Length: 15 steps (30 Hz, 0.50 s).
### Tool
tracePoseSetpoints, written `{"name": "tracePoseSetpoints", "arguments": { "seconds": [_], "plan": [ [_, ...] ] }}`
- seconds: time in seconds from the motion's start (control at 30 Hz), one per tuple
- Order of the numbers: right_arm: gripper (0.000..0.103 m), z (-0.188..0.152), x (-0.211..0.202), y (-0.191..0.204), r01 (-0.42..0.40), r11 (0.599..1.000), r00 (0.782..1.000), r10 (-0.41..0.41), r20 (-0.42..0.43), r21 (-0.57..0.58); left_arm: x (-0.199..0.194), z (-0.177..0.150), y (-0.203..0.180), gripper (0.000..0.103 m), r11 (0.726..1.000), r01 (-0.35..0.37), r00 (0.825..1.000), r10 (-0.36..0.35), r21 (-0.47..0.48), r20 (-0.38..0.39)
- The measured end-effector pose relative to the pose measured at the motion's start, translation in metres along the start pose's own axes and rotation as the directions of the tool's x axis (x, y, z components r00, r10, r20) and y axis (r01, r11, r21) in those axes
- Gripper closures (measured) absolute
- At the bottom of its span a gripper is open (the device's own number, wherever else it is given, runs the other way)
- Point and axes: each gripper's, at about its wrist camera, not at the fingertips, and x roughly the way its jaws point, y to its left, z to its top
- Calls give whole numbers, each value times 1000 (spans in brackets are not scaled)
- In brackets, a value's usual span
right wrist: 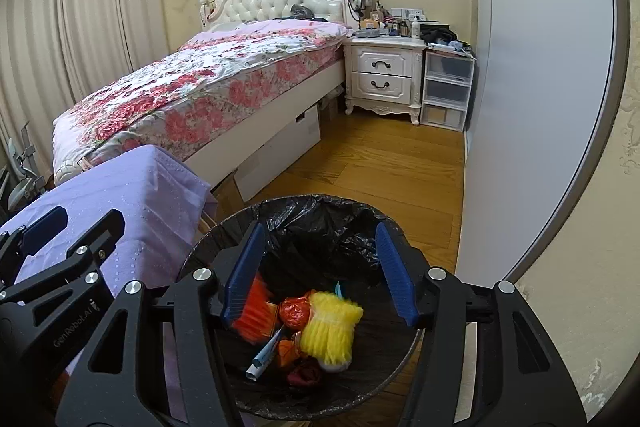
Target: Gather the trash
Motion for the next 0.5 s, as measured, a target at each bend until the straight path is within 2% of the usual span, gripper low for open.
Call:
{"name": "tracePoseSetpoints", "arguments": {
  "seconds": [0.27,0.5],
  "plan": [
    [36,2,-9,-1,16,1000,1000,-16,18,-1,-10,1,1,23,1000,-9,1000,9,4,20],
    [34,-4,-19,1,16,1000,1000,-16,11,-6,-25,-7,15,21,999,-26,1000,27,-22,11]
  ]
}}
